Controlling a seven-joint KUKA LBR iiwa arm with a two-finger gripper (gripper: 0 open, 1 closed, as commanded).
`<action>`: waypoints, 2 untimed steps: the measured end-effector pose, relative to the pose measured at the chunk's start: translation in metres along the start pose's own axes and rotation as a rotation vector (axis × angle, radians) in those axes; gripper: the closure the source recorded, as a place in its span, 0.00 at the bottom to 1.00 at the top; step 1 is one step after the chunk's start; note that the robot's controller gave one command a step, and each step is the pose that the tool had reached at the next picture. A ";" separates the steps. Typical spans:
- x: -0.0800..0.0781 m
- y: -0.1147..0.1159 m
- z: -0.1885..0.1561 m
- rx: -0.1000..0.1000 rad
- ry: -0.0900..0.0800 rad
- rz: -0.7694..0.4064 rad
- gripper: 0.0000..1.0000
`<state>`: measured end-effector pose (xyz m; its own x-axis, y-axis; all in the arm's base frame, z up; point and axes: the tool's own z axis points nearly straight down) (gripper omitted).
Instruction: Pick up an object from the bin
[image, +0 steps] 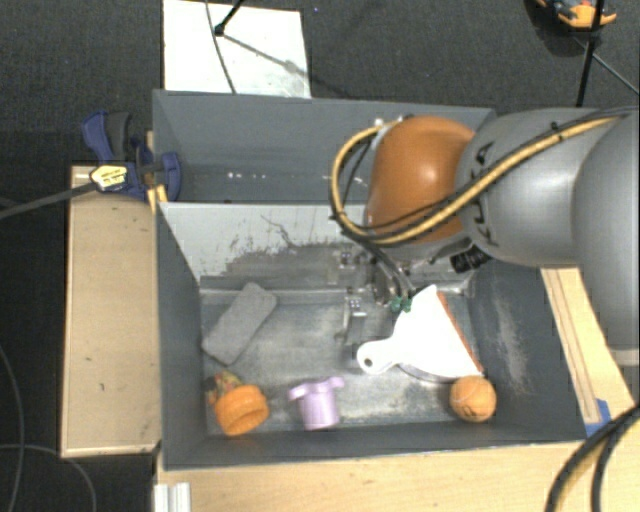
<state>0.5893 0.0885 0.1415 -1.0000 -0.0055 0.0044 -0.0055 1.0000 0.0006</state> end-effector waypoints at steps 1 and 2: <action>-0.002 0.000 -0.005 -0.001 -0.008 0.003 0.00; 0.010 0.074 0.032 0.000 -0.008 -0.101 0.00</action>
Offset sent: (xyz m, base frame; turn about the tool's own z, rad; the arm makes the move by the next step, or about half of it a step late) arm -0.0250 0.1502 -0.0715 -0.2074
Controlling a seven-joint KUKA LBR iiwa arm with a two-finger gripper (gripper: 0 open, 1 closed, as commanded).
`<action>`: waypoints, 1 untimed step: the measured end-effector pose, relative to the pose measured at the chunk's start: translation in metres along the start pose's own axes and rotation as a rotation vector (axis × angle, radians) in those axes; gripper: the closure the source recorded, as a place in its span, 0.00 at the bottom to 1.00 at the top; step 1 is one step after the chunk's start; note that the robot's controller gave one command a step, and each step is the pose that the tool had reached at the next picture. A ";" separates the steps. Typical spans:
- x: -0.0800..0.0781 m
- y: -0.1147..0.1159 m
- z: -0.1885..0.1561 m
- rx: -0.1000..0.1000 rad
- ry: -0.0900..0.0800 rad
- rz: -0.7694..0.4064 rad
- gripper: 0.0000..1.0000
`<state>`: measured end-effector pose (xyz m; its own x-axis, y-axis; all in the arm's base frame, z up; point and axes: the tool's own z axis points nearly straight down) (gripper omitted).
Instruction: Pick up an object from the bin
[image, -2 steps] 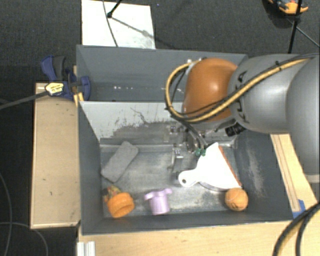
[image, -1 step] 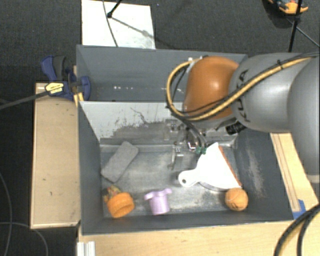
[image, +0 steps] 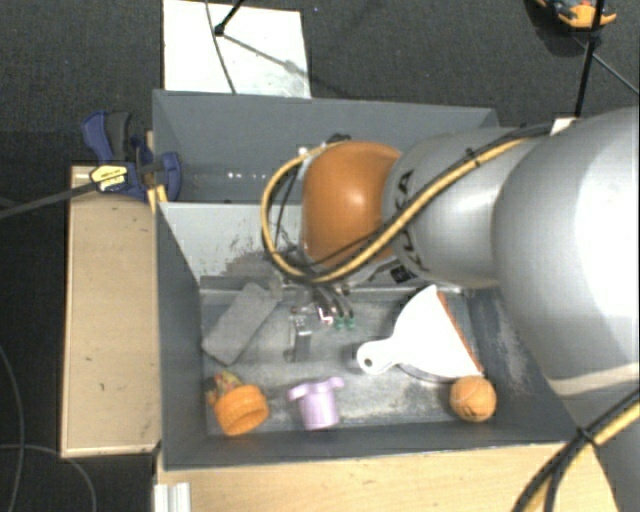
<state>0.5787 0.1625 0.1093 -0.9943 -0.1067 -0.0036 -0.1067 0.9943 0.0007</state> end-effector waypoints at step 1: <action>-0.004 0.061 -0.016 -0.004 -0.003 -0.115 0.00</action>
Offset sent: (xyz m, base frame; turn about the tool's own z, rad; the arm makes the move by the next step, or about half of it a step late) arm -0.0035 0.0801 0.0031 -0.2983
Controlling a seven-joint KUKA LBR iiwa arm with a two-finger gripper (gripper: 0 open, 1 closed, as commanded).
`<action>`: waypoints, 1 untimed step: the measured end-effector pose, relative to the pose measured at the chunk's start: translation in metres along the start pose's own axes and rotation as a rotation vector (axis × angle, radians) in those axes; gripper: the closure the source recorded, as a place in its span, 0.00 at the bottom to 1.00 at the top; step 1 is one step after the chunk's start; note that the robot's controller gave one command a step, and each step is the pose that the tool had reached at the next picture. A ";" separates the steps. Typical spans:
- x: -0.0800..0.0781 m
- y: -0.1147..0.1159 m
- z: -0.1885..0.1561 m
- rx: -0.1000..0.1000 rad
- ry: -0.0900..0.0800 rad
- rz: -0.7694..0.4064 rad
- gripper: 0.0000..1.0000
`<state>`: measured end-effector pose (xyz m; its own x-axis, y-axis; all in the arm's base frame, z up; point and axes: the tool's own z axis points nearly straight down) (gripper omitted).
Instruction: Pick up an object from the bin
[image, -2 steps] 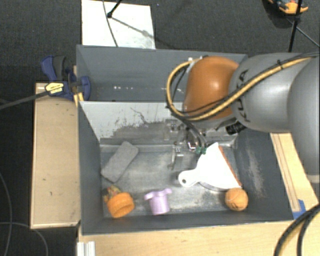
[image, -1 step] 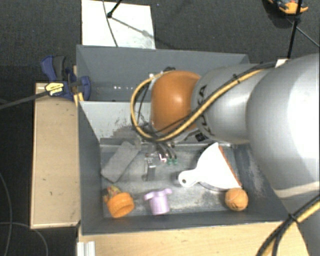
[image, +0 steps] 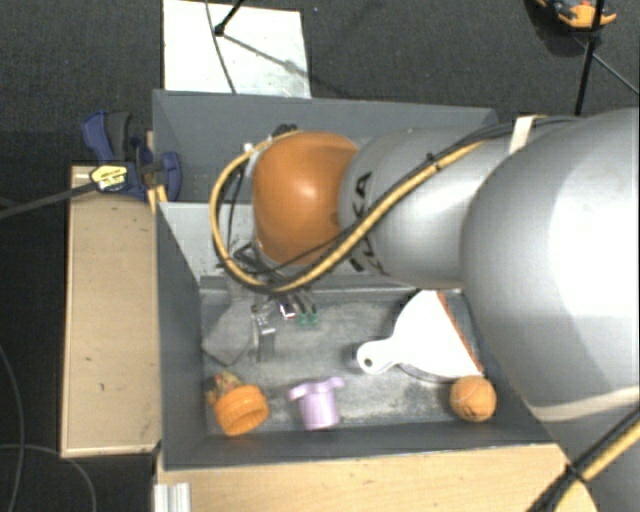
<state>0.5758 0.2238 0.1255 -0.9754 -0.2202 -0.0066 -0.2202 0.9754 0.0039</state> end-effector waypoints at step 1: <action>-0.004 0.016 0.011 0.002 0.001 -0.159 0.00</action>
Offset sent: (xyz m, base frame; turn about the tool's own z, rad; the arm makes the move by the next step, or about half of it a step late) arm 0.0103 0.0133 -0.0555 -0.4196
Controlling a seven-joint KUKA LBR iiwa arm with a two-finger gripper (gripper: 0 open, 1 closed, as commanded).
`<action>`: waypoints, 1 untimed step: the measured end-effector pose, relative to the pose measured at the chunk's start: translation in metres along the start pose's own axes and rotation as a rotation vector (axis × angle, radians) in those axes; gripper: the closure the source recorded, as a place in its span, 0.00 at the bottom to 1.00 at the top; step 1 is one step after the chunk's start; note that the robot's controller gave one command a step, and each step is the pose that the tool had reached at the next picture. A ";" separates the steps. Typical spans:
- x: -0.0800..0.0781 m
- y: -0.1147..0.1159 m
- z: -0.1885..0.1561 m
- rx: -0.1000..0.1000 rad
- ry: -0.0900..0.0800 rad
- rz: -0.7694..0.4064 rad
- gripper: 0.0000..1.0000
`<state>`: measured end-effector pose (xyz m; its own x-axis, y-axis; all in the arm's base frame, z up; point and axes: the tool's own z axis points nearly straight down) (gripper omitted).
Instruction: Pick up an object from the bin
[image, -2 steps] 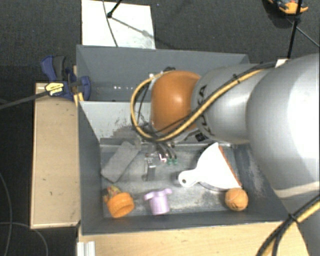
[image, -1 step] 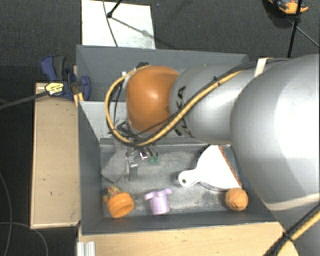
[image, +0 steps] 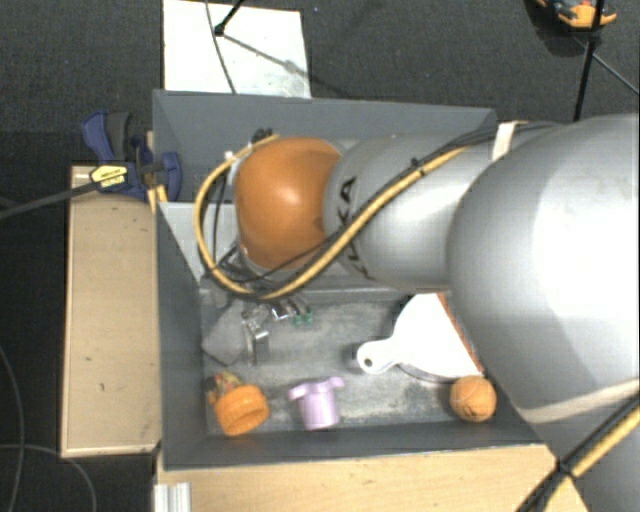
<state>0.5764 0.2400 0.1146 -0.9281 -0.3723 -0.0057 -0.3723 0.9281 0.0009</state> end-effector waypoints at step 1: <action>-0.007 -0.005 0.036 0.000 0.002 -0.248 0.00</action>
Offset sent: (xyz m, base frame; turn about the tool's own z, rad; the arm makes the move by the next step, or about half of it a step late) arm 0.0056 -0.0060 -0.0446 -0.2874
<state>0.5851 0.2384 0.0790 -0.8084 -0.5886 -0.0037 -0.5886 0.8084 -0.0004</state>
